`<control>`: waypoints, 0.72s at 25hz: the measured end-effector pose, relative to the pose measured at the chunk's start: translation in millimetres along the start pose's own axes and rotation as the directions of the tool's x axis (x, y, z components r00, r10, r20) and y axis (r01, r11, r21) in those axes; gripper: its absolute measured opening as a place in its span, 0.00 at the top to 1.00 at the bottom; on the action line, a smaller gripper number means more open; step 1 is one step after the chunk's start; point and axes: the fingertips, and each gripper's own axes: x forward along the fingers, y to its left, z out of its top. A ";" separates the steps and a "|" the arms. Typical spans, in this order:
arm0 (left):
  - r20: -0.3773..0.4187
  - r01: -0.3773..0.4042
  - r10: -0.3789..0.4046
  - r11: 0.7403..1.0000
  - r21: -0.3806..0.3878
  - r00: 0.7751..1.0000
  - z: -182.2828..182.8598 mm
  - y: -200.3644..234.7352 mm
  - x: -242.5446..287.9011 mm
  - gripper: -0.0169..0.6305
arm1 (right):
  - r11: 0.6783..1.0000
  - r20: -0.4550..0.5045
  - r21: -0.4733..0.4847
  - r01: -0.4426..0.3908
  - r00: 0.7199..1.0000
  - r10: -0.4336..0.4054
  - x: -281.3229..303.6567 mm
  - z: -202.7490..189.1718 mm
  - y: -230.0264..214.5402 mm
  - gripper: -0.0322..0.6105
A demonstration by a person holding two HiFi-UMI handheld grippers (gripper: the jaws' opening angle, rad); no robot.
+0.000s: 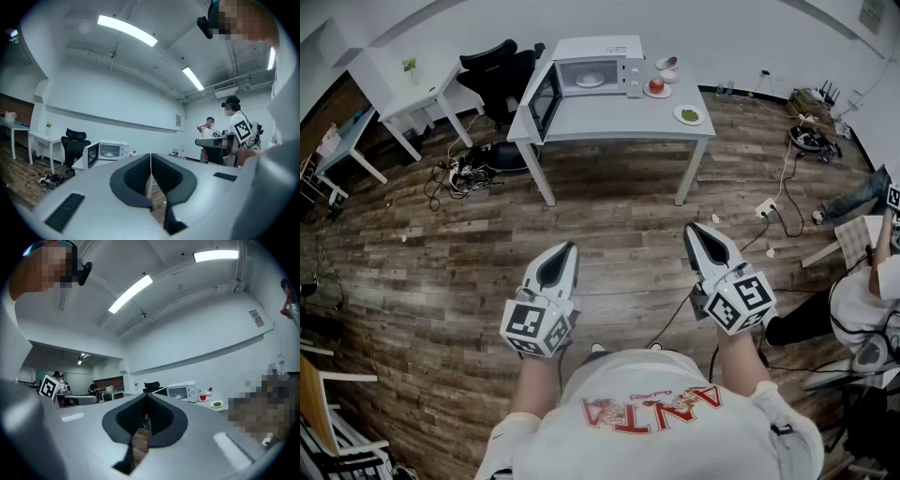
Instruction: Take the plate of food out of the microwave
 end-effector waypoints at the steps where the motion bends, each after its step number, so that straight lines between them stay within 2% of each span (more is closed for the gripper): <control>1: -0.001 0.000 0.000 1.000 -0.001 1.000 -0.3 -1.0 0.2 0.95 | 1.000 0.000 -0.002 -0.002 1.000 0.002 -0.7 0.0 -0.4 0.96; 13: -0.010 0.012 -0.012 1.000 -0.012 1.000 -4.1 -4.0 -6.3 0.95 | 1.000 -0.015 0.008 0.013 1.000 -0.013 -4.7 -6.8 3.6 0.96; 18: -0.013 0.015 -0.015 1.000 -0.015 1.000 -6.9 -1.4 -11.7 0.95 | 0.999 -0.004 0.045 0.004 1.000 -0.003 -4.2 -9.8 8.7 0.96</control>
